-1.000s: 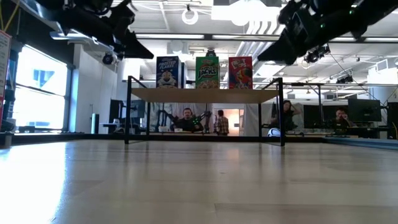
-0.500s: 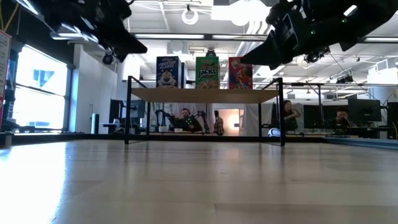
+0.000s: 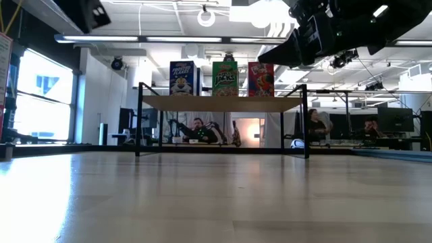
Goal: Stack cereal on shelf
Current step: Move the red cereal box to the center of the table
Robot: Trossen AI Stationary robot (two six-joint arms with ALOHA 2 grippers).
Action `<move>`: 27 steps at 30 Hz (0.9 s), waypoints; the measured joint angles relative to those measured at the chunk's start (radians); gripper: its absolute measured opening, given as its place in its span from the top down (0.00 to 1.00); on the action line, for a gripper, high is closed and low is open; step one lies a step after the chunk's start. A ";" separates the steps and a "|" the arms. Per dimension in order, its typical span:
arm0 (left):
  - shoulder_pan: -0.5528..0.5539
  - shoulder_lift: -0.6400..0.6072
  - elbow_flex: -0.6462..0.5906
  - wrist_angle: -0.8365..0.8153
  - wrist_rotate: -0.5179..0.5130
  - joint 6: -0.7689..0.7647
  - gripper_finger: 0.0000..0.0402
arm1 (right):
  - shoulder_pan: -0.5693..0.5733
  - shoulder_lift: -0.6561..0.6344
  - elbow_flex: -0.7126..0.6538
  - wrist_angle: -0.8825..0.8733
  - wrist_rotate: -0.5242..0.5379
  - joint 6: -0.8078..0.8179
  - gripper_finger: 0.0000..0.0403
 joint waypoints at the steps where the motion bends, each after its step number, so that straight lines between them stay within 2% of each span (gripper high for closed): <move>1: -0.034 0.035 0.033 -0.054 0.001 -0.039 0.94 | -0.003 0.000 0.000 0.000 -0.002 -0.003 1.00; 7: -0.205 0.255 0.235 -0.272 0.025 -0.206 0.74 | -0.020 0.000 0.000 -0.002 -0.024 0.001 1.00; 13: -0.292 0.446 0.414 -0.350 0.074 -0.328 0.56 | -0.018 0.000 0.000 -0.004 -0.056 0.018 1.00; 19: -0.342 0.560 0.438 -0.359 0.096 -0.379 0.45 | -0.016 0.000 0.000 -0.017 -0.057 0.051 1.00; 27: -0.378 0.596 0.438 -0.345 0.093 -0.432 0.40 | 0.014 0.000 0.001 -0.015 -0.058 0.061 1.00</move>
